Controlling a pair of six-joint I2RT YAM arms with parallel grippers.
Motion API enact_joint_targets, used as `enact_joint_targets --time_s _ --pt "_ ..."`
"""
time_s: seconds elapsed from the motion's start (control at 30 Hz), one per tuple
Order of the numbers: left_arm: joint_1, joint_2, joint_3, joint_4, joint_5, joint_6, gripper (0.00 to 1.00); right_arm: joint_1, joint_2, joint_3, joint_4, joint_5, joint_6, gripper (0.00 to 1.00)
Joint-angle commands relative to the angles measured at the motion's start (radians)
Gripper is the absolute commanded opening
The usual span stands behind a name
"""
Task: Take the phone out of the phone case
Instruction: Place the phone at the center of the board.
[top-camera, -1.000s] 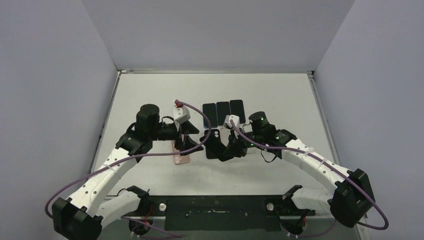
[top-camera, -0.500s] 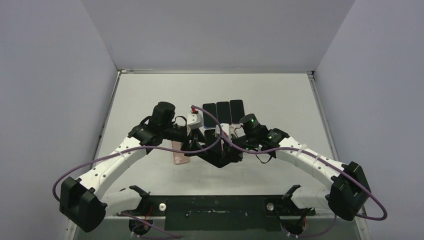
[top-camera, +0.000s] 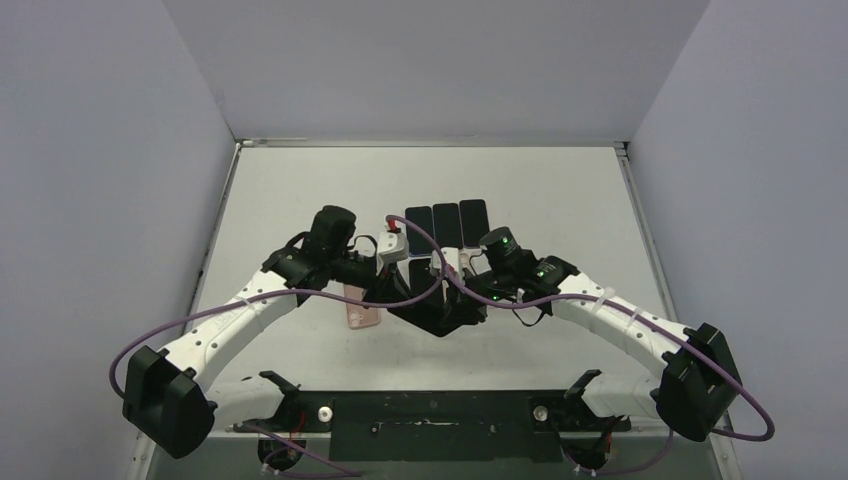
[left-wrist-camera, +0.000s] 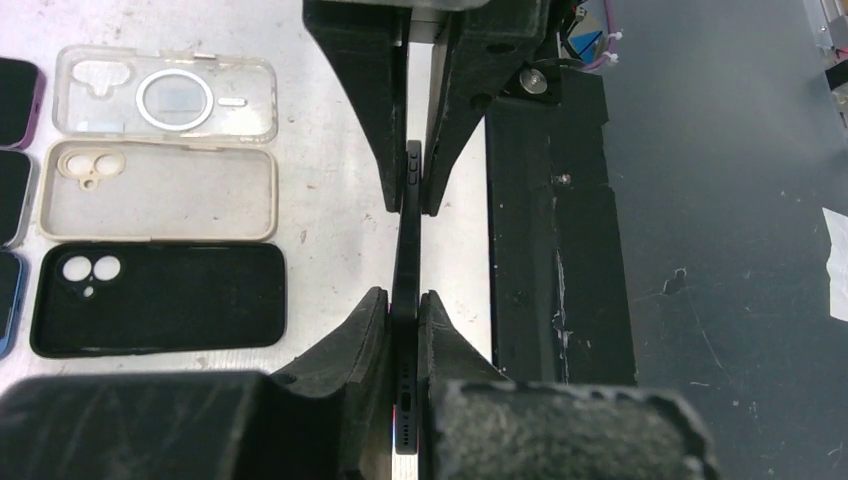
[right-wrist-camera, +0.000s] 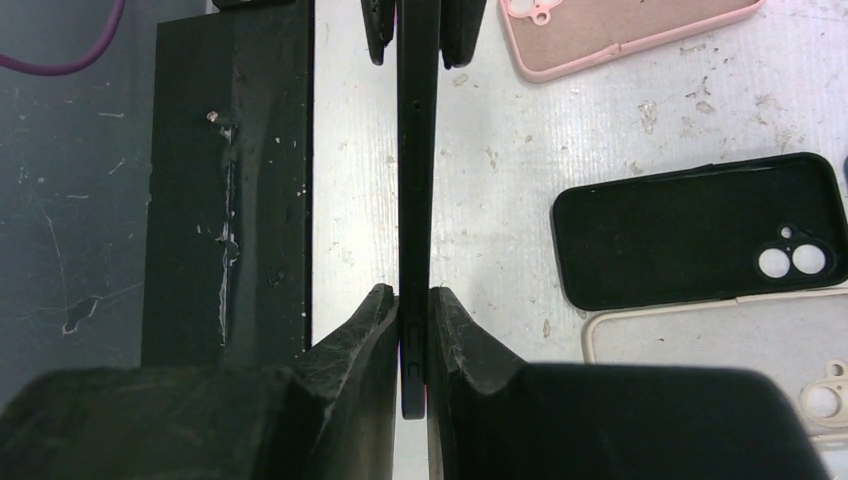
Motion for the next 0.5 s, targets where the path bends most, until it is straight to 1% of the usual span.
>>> enact_joint_targets --time_s 0.0,0.07,0.13,0.17,0.23,0.27,0.3,0.43,0.47 --pt "-0.011 0.003 0.047 -0.011 0.03 -0.001 0.0 -0.001 -0.03 0.043 0.063 -0.03 -0.012 0.03" --pt "-0.009 -0.016 0.041 -0.005 0.008 -0.014 0.0 -0.007 -0.042 0.03 0.073 -0.021 -0.004 0.18" --pt "-0.004 -0.042 0.02 0.034 -0.034 -0.055 0.0 -0.021 -0.07 0.007 0.1 -0.008 0.014 0.39" --pt "0.003 -0.054 0.004 0.075 -0.052 -0.085 0.0 -0.03 -0.09 -0.006 0.115 0.008 0.021 0.47" --pt "0.025 -0.084 -0.031 0.135 -0.089 -0.152 0.0 -0.05 -0.143 -0.039 0.156 0.053 0.044 0.57" --pt "0.042 -0.097 -0.05 0.172 -0.107 -0.192 0.0 -0.056 -0.17 -0.055 0.187 0.08 0.066 0.64" --pt "0.062 -0.111 -0.07 0.212 -0.127 -0.244 0.0 -0.06 -0.2 -0.073 0.217 0.104 0.086 0.69" --pt "0.178 -0.178 -0.203 0.465 -0.202 -0.546 0.0 -0.071 -0.331 -0.154 0.36 0.225 0.183 0.86" --pt "0.2 -0.196 -0.241 0.538 -0.232 -0.65 0.0 -0.074 -0.361 -0.183 0.4 0.26 0.209 0.9"
